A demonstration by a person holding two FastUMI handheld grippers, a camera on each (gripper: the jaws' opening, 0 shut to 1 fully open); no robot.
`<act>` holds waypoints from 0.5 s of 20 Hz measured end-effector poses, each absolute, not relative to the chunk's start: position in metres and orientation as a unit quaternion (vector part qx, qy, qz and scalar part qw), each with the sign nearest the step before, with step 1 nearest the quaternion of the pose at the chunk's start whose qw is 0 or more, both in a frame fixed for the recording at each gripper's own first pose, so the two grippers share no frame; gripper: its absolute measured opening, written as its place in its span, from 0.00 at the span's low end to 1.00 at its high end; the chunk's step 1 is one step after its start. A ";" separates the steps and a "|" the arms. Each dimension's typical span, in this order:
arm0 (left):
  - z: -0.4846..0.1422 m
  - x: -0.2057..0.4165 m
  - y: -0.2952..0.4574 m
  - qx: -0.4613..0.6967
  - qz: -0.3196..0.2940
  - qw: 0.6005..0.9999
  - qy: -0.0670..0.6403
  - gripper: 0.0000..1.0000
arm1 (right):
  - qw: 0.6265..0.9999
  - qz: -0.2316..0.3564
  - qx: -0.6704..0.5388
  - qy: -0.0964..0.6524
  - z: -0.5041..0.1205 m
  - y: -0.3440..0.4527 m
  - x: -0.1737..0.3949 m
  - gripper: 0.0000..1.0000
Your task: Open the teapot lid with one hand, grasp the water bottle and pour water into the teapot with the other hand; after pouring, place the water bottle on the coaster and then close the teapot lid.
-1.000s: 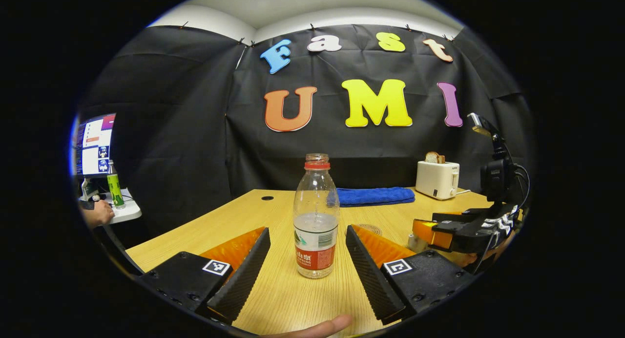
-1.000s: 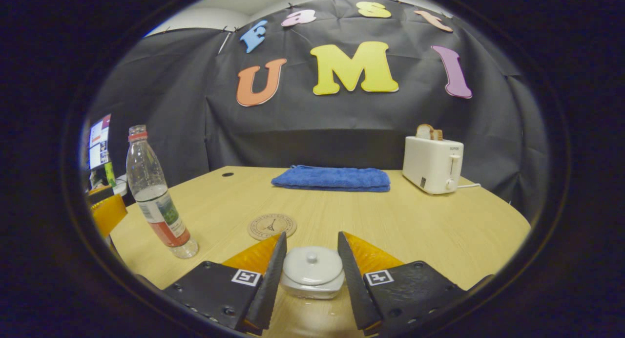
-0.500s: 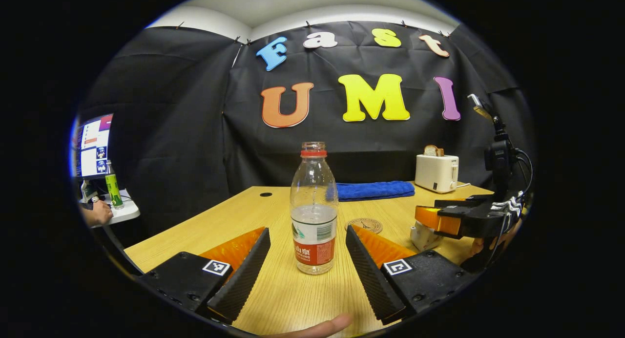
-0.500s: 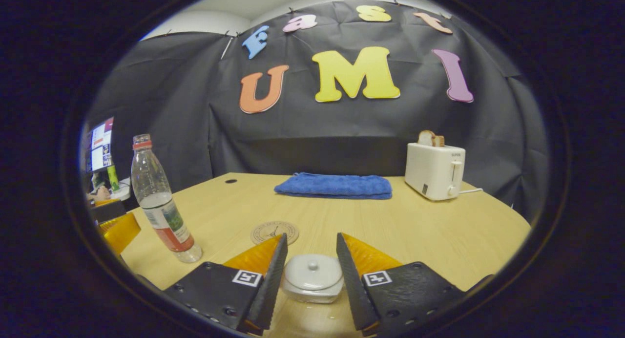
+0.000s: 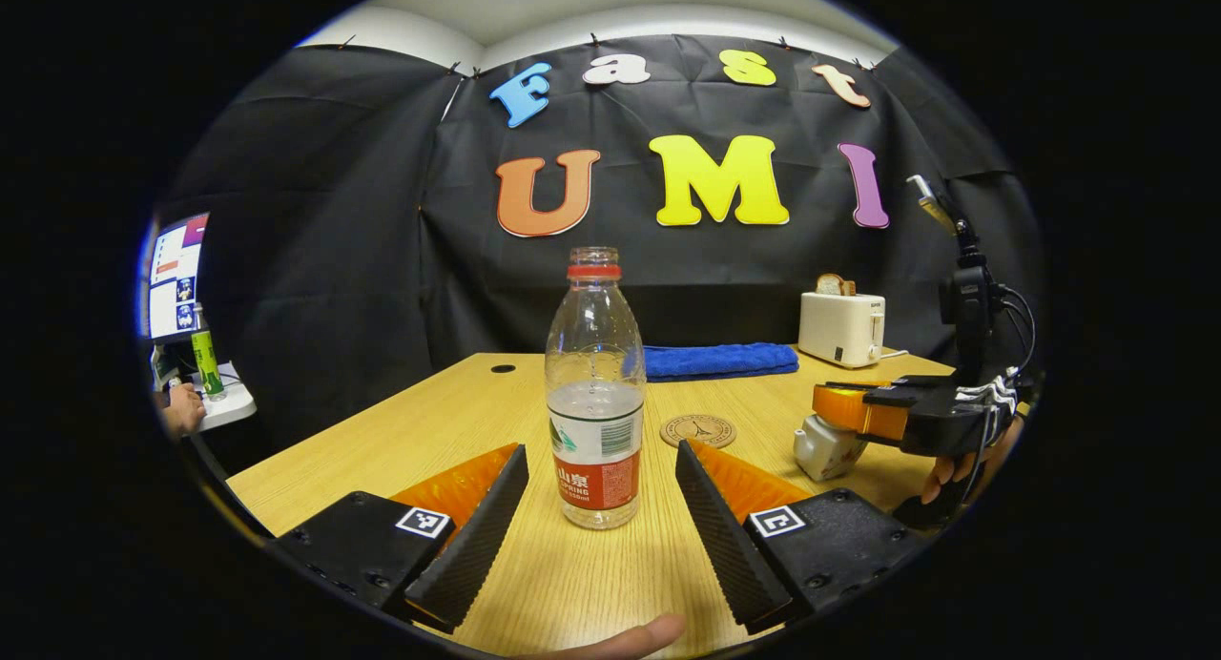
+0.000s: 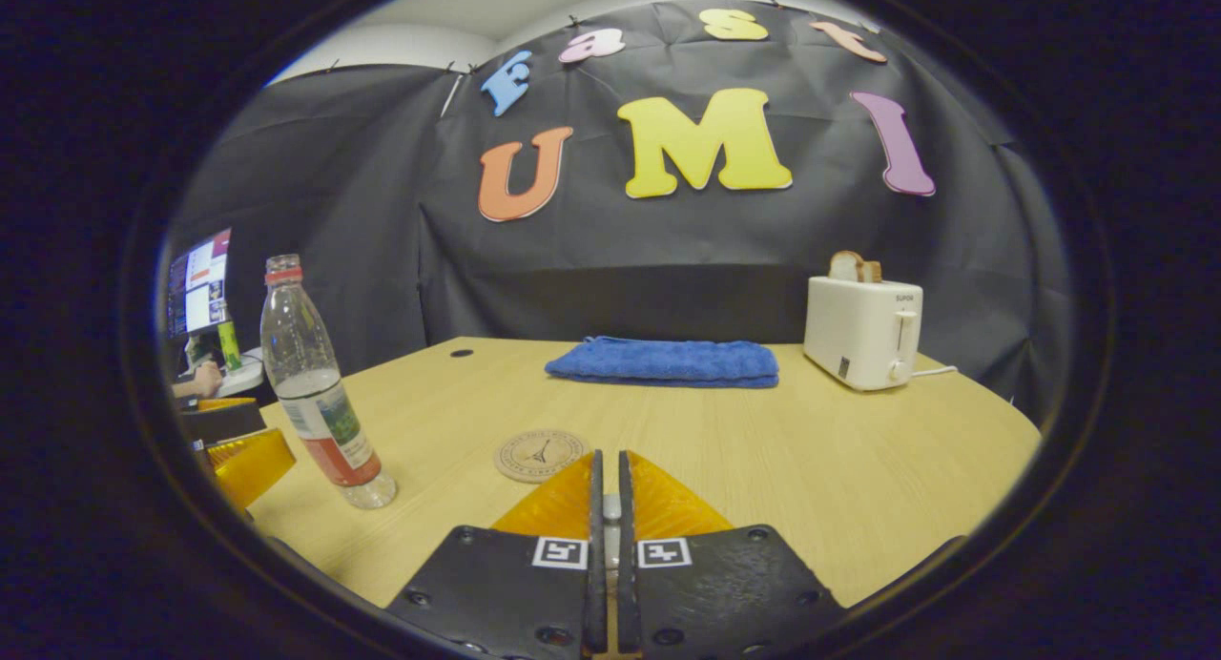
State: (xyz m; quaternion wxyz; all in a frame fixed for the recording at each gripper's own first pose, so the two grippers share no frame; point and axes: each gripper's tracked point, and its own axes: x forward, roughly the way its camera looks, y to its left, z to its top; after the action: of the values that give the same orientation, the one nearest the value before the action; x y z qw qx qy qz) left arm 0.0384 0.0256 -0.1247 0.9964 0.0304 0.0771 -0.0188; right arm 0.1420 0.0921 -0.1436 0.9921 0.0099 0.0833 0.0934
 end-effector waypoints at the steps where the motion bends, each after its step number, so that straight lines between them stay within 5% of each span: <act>1: -0.127 0.040 0.025 0.032 -0.019 0.996 0.079 0.98 | 0.992 0.093 0.002 0.084 -0.143 0.091 0.147 0.05; 10: -0.136 0.070 0.031 0.018 -0.027 0.996 0.077 0.98 | 0.990 0.120 0.015 0.069 -0.126 0.091 0.131 0.00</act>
State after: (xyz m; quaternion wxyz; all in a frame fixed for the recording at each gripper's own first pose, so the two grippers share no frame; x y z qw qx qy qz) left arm 0.0698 0.0313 -0.1359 0.9965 0.0180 0.0775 -0.0273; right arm 0.1312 0.0908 -0.1262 0.9902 0.0147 0.0686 0.1205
